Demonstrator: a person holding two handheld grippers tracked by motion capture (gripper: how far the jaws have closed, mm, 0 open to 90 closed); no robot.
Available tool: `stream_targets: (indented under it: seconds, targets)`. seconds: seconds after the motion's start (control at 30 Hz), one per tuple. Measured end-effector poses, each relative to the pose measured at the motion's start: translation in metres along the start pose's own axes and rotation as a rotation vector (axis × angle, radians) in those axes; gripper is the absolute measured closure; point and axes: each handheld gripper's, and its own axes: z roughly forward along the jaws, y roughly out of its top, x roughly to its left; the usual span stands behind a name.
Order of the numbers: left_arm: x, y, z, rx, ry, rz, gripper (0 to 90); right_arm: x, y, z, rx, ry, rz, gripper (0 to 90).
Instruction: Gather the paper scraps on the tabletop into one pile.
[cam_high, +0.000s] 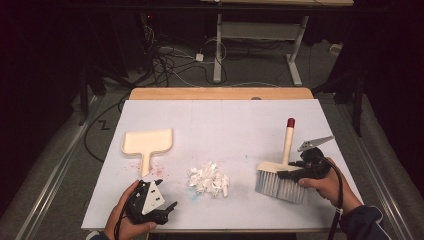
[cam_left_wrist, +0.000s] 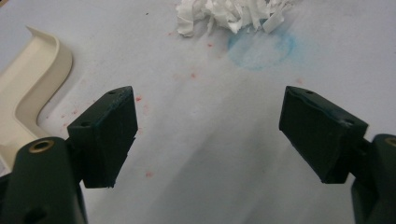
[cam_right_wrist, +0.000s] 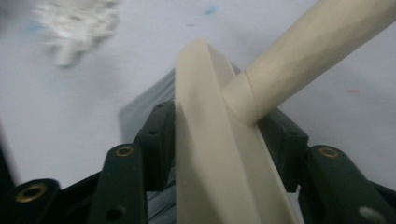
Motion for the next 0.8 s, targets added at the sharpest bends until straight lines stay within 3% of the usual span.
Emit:
stream_targets:
  seconds: [0.13,0.23,0.3,0.37,0.43,0.5,0.6,0.67,0.73,0.8]
  targets:
    - [0.002,0.001,0.003,0.005,-0.008,-0.009,18.1,0.004,0.012,0.004,0.001,-0.063,-0.126,45.9]
    - [0.002,0.002,0.004,0.009,-0.008,-0.003,18.1,0.005,0.015,0.006,-0.011,-0.1,-0.163,40.2]
    - [0.0,0.002,0.004,0.014,-0.008,0.005,18.2,0.006,0.014,0.005,0.002,-0.178,-0.189,33.5]
    - [-0.002,0.002,0.003,0.01,-0.006,0.006,18.1,0.009,0.011,0.003,-0.003,-0.303,-0.216,34.2]
    - [-0.003,0.002,0.002,0.003,-0.004,0.01,18.1,0.012,0.006,-0.004,-0.056,-0.335,-0.214,30.3]
    - [-0.003,0.002,0.0,-0.002,0.002,0.008,18.1,0.02,-0.002,-0.014,-0.152,-0.348,-0.211,29.0]
    - [-0.003,0.001,-0.002,-0.004,0.006,0.009,18.0,0.037,-0.018,-0.025,-0.267,-0.373,-0.245,26.3]
    - [-0.003,0.0,-0.004,-0.008,0.01,0.009,17.9,0.05,-0.028,-0.03,-0.322,-0.397,-0.267,25.9]
    - [-0.003,-0.001,-0.005,-0.008,0.014,0.011,17.7,0.059,-0.038,-0.033,-0.384,-0.379,-0.252,25.8]
    - [-0.003,0.0,-0.005,-0.014,0.017,0.008,17.7,0.065,-0.047,-0.032,-0.406,-0.391,-0.257,24.5]
